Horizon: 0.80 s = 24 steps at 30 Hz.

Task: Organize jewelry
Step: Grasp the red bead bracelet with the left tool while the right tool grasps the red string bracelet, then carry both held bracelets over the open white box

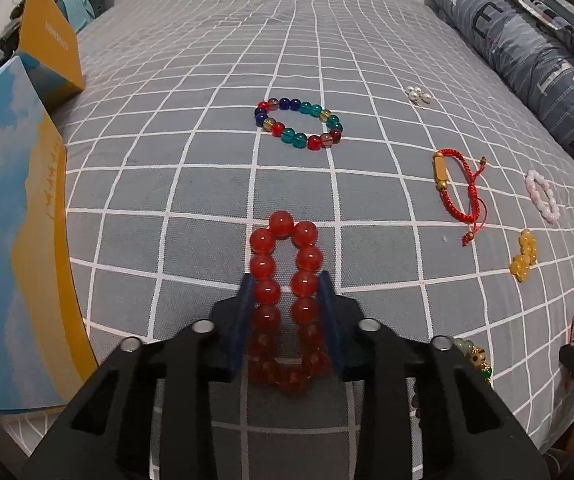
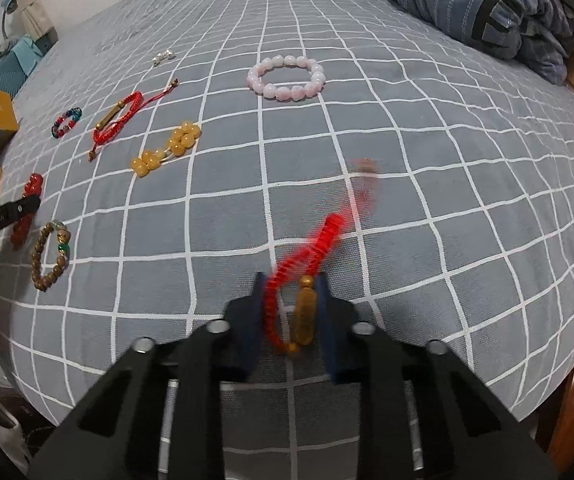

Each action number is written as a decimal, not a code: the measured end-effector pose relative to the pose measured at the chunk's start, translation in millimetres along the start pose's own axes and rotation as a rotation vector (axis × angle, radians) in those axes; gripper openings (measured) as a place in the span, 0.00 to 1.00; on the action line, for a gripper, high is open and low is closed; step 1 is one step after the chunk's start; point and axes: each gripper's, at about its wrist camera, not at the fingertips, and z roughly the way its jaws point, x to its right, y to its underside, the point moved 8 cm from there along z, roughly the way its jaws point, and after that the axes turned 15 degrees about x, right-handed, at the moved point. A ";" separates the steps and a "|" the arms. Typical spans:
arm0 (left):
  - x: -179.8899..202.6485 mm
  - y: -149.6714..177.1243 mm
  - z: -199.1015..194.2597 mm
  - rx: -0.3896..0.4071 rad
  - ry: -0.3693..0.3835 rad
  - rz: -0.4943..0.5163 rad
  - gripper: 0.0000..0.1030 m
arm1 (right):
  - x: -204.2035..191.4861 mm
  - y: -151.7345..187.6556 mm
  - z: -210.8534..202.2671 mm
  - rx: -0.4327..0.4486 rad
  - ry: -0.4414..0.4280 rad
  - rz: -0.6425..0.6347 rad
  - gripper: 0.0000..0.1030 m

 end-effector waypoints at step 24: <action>8.3 -11.5 -26.0 0.082 0.044 0.006 0.12 | 8.9 -17.2 -19.7 0.124 0.038 0.024 0.09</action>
